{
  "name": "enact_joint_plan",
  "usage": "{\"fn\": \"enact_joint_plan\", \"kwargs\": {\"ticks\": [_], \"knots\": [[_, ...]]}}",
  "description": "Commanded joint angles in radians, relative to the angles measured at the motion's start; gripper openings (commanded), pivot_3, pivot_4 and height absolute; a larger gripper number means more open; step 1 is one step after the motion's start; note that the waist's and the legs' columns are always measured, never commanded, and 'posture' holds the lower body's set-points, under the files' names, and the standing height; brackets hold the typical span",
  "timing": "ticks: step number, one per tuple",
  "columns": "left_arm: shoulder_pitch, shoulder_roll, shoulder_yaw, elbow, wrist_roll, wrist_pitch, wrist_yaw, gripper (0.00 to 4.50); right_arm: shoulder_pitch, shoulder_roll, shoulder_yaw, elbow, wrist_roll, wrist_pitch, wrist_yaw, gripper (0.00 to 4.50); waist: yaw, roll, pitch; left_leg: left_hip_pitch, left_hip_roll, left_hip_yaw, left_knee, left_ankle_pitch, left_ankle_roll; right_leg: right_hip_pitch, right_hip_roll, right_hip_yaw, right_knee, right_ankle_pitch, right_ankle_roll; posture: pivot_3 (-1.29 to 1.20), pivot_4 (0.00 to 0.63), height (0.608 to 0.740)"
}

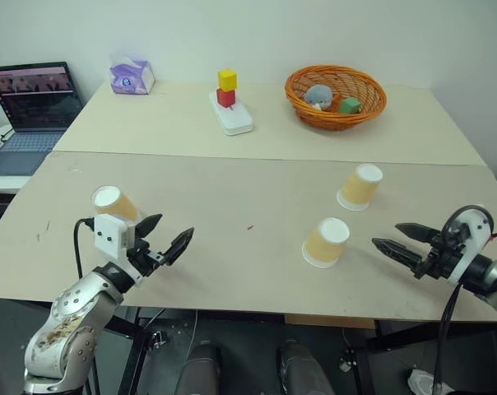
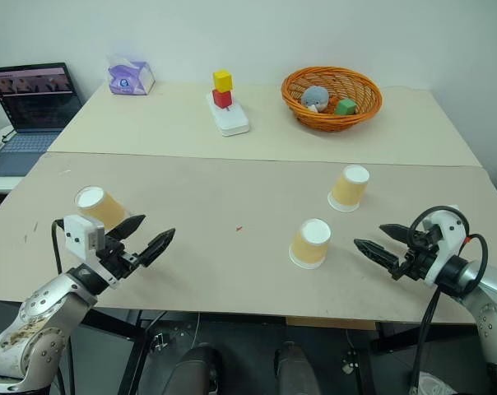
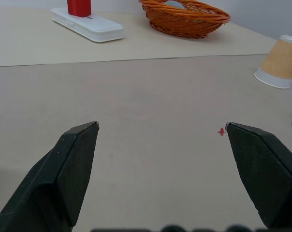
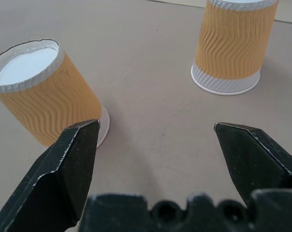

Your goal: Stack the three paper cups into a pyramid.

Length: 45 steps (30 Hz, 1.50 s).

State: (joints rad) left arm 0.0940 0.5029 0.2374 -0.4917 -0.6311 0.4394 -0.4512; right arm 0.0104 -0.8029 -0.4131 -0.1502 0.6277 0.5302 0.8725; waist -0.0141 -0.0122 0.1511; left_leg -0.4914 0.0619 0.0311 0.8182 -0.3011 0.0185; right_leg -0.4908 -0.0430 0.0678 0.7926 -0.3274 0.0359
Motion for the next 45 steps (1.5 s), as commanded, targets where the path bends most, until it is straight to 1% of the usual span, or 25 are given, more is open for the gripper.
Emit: {"fn": "enact_joint_plan", "kwargs": {"ticks": [1,4,8,11,13,17,20,24,29,33,45], "knots": [[-0.03,0.013,0.023,-0.008,-0.013,-0.004,-0.017,4.5,-0.008,-0.016,-0.027,-0.018,-0.007,-0.025,0.011,4.44,0.0,0.0,0.0,0.0,0.0,0.0,0.0,0.0,0.0,0.0,0.0,0.0,0.0,0.0,0.0,0.0,0.15,0.666],[-0.069,0.051,0.009,-0.014,-0.023,0.037,-0.048,4.5,0.002,-0.034,-0.043,-0.02,-0.01,-0.023,0.026,4.44,0.002,0.0,0.0,0.0,0.0,0.0,0.0,0.0,0.0,0.0,0.0,0.0,0.0,0.0,0.0,0.0,0.15,0.666],[-0.113,0.161,-0.075,-0.056,-0.066,0.119,-0.198,4.5,0.032,-0.1,-0.062,-0.078,0.035,0.019,0.125,4.44,0.001,0.0,0.0,-0.001,0.0,0.0,0.0,0.0,0.0,0.0,0.0,0.0,-0.001,0.0,0.0,0.0,0.15,0.666],[-0.162,0.22,-0.103,-0.06,-0.09,0.146,-0.279,4.5,0.066,-0.143,-0.044,-0.133,0.039,0.019,0.186,4.44,0.0,0.0,0.0,0.0,0.0,0.0,-0.001,0.0,0.0,0.0,0.0,-0.001,-0.002,0.0,0.0,0.0,0.15,0.666],[-0.219,0.237,-0.121,-0.041,-0.106,0.171,-0.309,4.5,0.051,-0.154,-0.005,-0.154,0.008,-0.002,0.184,4.44,0.0,0.0,0.0,0.0,0.001,-0.001,-0.001,0.0,0.0,0.001,0.0,-0.001,-0.002,0.0,0.0,0.0,0.15,0.666],[-0.288,0.243,-0.154,-0.02,-0.088,0.163,-0.364,4.5,-0.008,-0.138,0.05,-0.184,0.012,0.007,0.171,4.44,-0.005,0.0,0.0,0.003,0.001,-0.001,-0.001,0.0,0.0,0.004,0.001,-0.002,-0.003,0.0,0.0,0.0,0.15,0.666],[-0.34,0.231,-0.18,0.003,-0.069,0.148,-0.388,4.5,-0.082,-0.111,0.116,-0.16,-0.011,-0.007,0.152,4.44,-0.003,-0.001,0.0,0.003,0.001,-0.001,-0.002,0.0,0.0,0.003,0.001,-0.002,-0.004,0.0,0.0,0.0,0.15,0.666],[-0.357,0.224,-0.193,0.018,-0.045,0.119,-0.413,4.5,-0.135,-0.099,0.169,-0.128,-0.045,-0.025,0.165,4.44,0.0,-0.001,0.0,0.002,0.001,-0.001,-0.002,0.0,0.0,0.003,0.001,-0.002,-0.004,0.0,0.0,0.0,0.15,0.666],[-0.328,0.237,-0.175,0.014,-0.047,0.113,-0.442,4.5,-0.148,-0.101,0.17,-0.104,-0.041,-0.032,0.186,4.44,0.002,-0.001,0.0,0.001,0.0,-0.001,-0.001,0.0,0.0,0.003,0.0,-0.002,-0.004,0.0,0.0,0.0,0.15,0.666],[-0.28,0.249,-0.173,-0.003,-0.012,0.076,-0.467,4.5,-0.162,-0.086,0.185,-0.09,-0.041,-0.035,0.193,4.44,0.0,0.0,0.0,0.001,0.001,-0.001,-0.002,0.0,0.0,0.002,0.0,-0.002,-0.004,0.0,0.0,0.0,0.15,0.666],[-0.218,0.233,-0.154,0.002,0.022,0.023,-0.451,4.5,-0.231,-0.037,0.257,-0.049,-0.065,-0.05,0.216,4.44,0.001,-0.001,0.0,0.001,0.0,-0.001,-0.001,0.0,0.0,0.002,0.0,-0.002,-0.004,0.0,0.0,0.0,0.15,0.666]]}}
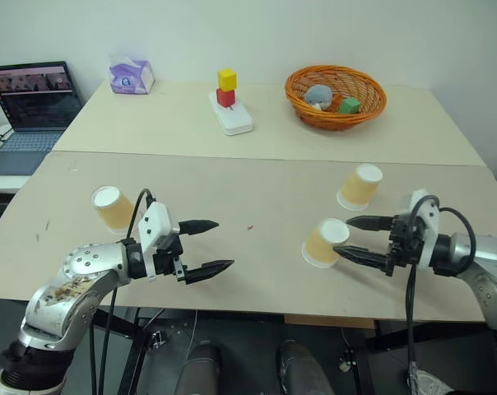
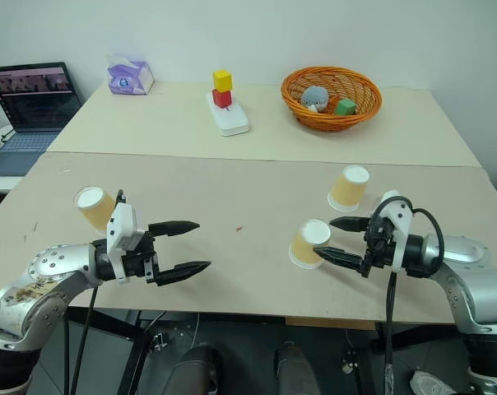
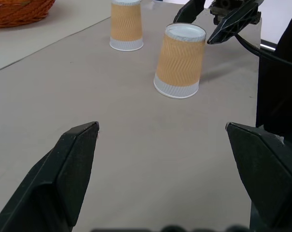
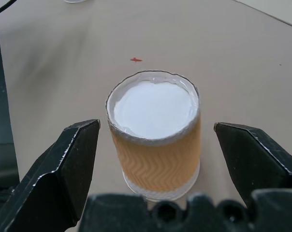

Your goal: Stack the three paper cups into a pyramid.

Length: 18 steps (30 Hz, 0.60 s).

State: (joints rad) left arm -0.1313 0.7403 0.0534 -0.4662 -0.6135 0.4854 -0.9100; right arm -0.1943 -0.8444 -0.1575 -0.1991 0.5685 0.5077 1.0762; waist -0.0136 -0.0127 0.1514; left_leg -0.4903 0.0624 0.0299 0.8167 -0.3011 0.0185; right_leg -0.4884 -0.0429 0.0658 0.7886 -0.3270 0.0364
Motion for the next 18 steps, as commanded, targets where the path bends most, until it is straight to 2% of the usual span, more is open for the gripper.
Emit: {"fn": "enact_joint_plan", "kwargs": {"ticks": [1,10,11,12,14,18], "knots": [[0.01,-0.005,0.031,-0.022,0.006,-0.025,0.008,4.5,-0.032,0.006,0.007,0.004,-0.007,-0.028,0.015,4.44,0.0,0.0,0.0,0.0,0.0,0.0,0.0,0.0,0.0,0.0,0.0,0.0,0.0,0.0,0.0,0.0,0.15,0.666],[0.028,-0.026,0.087,0.001,0.013,-0.032,0.059,4.5,-0.111,0.055,0.048,0.099,-0.042,-0.075,0.021,4.44,-0.002,0.0,0.0,0.0,0.0,0.0,0.0,0.0,0.0,0.0,0.0,0.0,0.0,0.0,0.0,0.0,0.15,0.666],[0.032,-0.03,0.094,0.001,0.01,-0.03,0.066,4.5,-0.121,0.066,0.05,0.112,-0.043,-0.075,0.016,3.93,-0.002,0.0,0.0,0.0,0.0,0.0,0.0,0.0,0.0,0.0,0.0,0.0,0.0,0.0,0.0,0.0,0.15,0.666],[0.037,-0.033,0.101,0.001,0.012,-0.029,0.073,4.5,-0.134,0.075,0.054,0.125,-0.051,-0.08,0.009,3.82,-0.001,0.0,0.0,0.0,0.0,0.0,0.0,0.0,0.0,0.0,0.0,0.0,0.0,0.0,0.0,0.0,0.15,0.666],[0.054,-0.036,0.116,-0.001,0.014,-0.028,0.085,4.5,-0.154,0.085,0.062,0.149,-0.067,-0.087,0.006,3.12,-0.002,0.0,0.0,0.0,0.0,0.0,0.0,0.0,0.0,-0.001,0.0,0.0,0.0,0.0,0.0,0.0,0.15,0.666],[0.085,-0.039,0.142,-0.008,0.005,-0.019,0.104,4.5,-0.188,0.095,0.062,0.187,-0.083,-0.104,0.016,3.12,-0.001,0.0,0.0,-0.001,0.0,0.0,0.0,0.0,0.0,-0.001,0.0,0.0,0.0,0.0,0.0,0.0,0.15,0.666]]}}
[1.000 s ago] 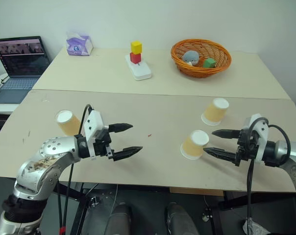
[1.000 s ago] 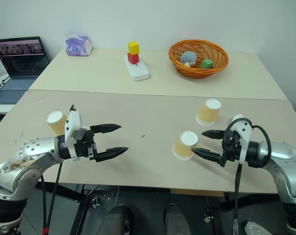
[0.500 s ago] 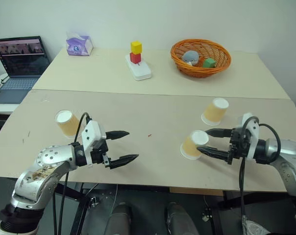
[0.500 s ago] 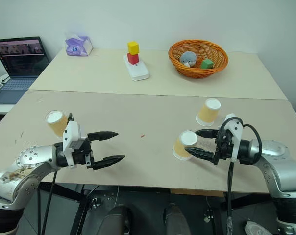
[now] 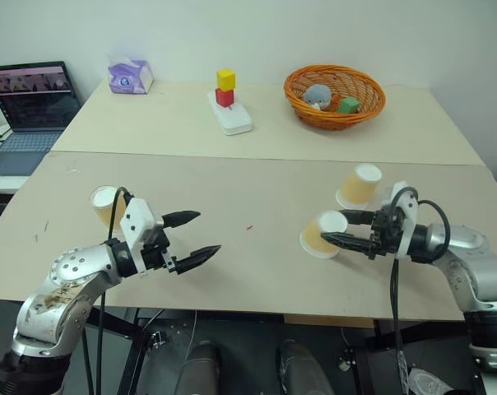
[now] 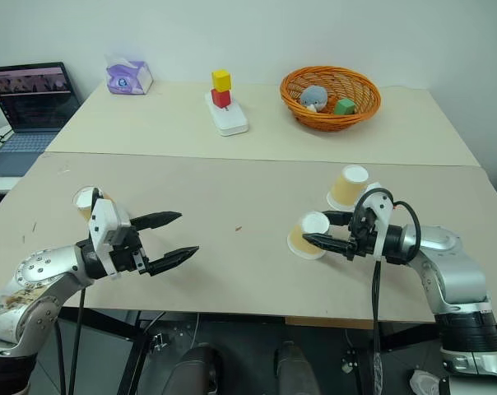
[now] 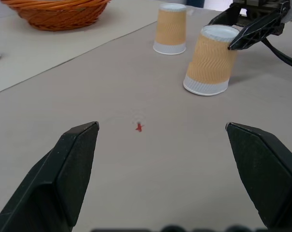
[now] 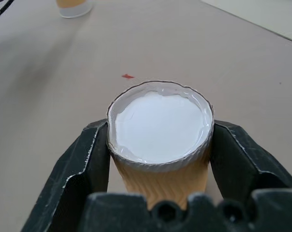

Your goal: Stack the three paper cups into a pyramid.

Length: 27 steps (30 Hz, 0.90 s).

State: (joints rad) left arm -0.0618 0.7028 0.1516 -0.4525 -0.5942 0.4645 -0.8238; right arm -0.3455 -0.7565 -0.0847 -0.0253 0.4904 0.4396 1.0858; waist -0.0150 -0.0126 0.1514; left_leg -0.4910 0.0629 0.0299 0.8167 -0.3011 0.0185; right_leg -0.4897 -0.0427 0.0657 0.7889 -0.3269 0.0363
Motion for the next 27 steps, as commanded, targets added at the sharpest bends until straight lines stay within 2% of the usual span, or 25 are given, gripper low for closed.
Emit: {"fn": "enact_joint_plan", "kwargs": {"ticks": [1,9,16,22,27], "knots": [[0.02,-0.001,0.047,-0.023,-0.016,0.003,0.02,4.5,-0.042,0.008,-0.011,0.019,-0.006,-0.038,0.009,3.12,0.0,0.0,0.0,0.0,0.0,0.0,0.0,0.0,0.0,0.0,0.0,0.0,0.0,0.0,0.0,0.0,0.15,0.666],[0.093,0.0,0.047,-0.049,-0.012,0.004,0.02,4.5,-0.242,0.089,0.035,0.094,0.01,-0.028,0.057,3.12,-0.006,0.0,0.0,0.0,0.001,0.0,0.0,0.0,0.0,-0.001,0.001,0.0,0.001,0.0,0.0,0.0,0.15,0.666],[0.133,-0.017,0.052,-0.086,-0.02,0.008,0.05,4.5,-0.438,0.236,0.194,0.19,-0.001,0.037,0.165,3.12,-0.013,0.0,0.0,0.0,0.002,0.0,0.0,0.0,0.0,-0.001,0.001,0.0,0.001,0.001,-0.001,0.0,0.15,0.666],[0.161,-0.026,0.072,-0.101,-0.011,0.005,0.073,4.5,-0.61,0.37,0.284,0.446,-0.112,-0.055,0.181,3.12,-0.004,0.0,0.0,-0.001,0.001,0.0,0.0,0.0,0.0,-0.002,-0.001,-0.002,0.0,0.001,-0.001,0.0,0.15,0.666],[0.18,-0.046,0.081,-0.116,-0.004,-0.002,0.098,4.5,-0.711,0.458,0.295,0.638,-0.177,-0.161,0.199,3.12,-0.009,0.0,0.0,-0.001,0.002,0.0,-0.001,0.0,-0.001,-0.003,0.001,-0.002,0.001,0.002,-0.002,0.0,0.15,0.666]]}}
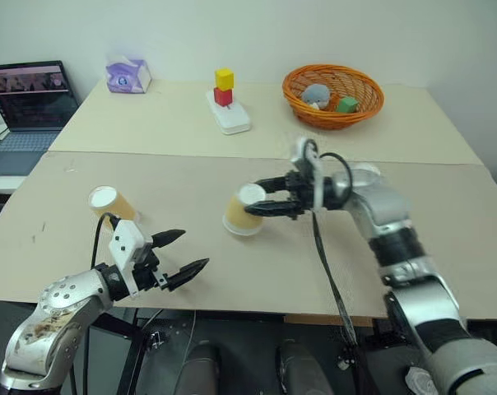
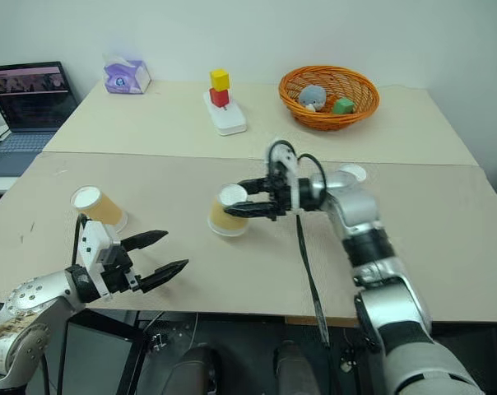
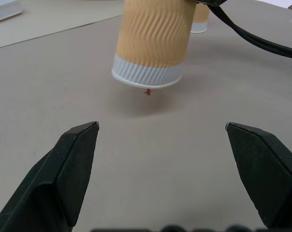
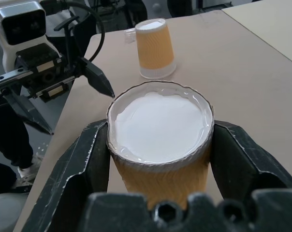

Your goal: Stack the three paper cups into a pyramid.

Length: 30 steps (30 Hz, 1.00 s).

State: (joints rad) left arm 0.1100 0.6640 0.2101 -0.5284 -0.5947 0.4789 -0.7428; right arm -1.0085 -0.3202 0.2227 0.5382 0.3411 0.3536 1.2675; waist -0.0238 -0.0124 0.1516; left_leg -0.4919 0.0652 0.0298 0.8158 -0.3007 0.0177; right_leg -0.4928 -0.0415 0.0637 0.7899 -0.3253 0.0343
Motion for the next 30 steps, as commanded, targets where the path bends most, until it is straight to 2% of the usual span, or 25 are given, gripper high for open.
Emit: {"fn": "enact_joint_plan", "kwargs": {"ticks": [1,16,21,24,30], "knots": [[0.013,-0.01,0.023,-0.045,-0.004,-0.016,0.021,4.5,-0.06,0.031,-0.015,0.099,-0.034,-0.09,0.024,3.12,0.001,0.0,0.0,0.0,0.0,0.0,0.0,0.0,0.0,0.0,0.0,0.0,0.0,0.0,0.0,0.0,0.15,0.666],[0.012,-0.032,0.008,-0.059,0.006,-0.02,0.052,4.5,-0.11,0.113,-0.046,0.274,-0.098,-0.178,0.021,3.12,-0.01,0.0,0.0,-0.001,0.0,0.0,0.0,0.0,0.0,-0.001,-0.001,0.0,0.001,0.0,0.0,0.0,0.15,0.666],[-0.013,-0.032,-0.002,-0.048,0.006,-0.017,0.048,4.5,-0.105,0.128,-0.05,0.309,-0.133,-0.201,-0.019,4.44,-0.016,0.0,0.0,-0.001,-0.001,0.0,0.0,0.0,-0.001,-0.001,-0.001,0.0,0.002,0.0,0.0,0.0,0.15,0.666],[-0.019,-0.031,-0.009,-0.046,0.005,-0.017,0.043,4.5,-0.109,0.12,-0.066,0.316,-0.138,-0.195,-0.023,4.44,-0.017,0.0,0.0,-0.001,-0.001,0.0,0.0,0.0,-0.001,-0.001,-0.001,0.0,0.003,0.0,0.0,0.0,0.15,0.666],[-0.035,-0.025,-0.029,-0.04,0.017,-0.02,0.028,4.5,-0.111,0.02,-0.145,0.208,-0.052,-0.067,0.075,4.44,-0.016,0.0,0.0,-0.001,-0.001,0.0,0.0,0.0,-0.001,-0.002,-0.001,0.0,0.003,0.0,0.0,0.0,0.15,0.666]]}}
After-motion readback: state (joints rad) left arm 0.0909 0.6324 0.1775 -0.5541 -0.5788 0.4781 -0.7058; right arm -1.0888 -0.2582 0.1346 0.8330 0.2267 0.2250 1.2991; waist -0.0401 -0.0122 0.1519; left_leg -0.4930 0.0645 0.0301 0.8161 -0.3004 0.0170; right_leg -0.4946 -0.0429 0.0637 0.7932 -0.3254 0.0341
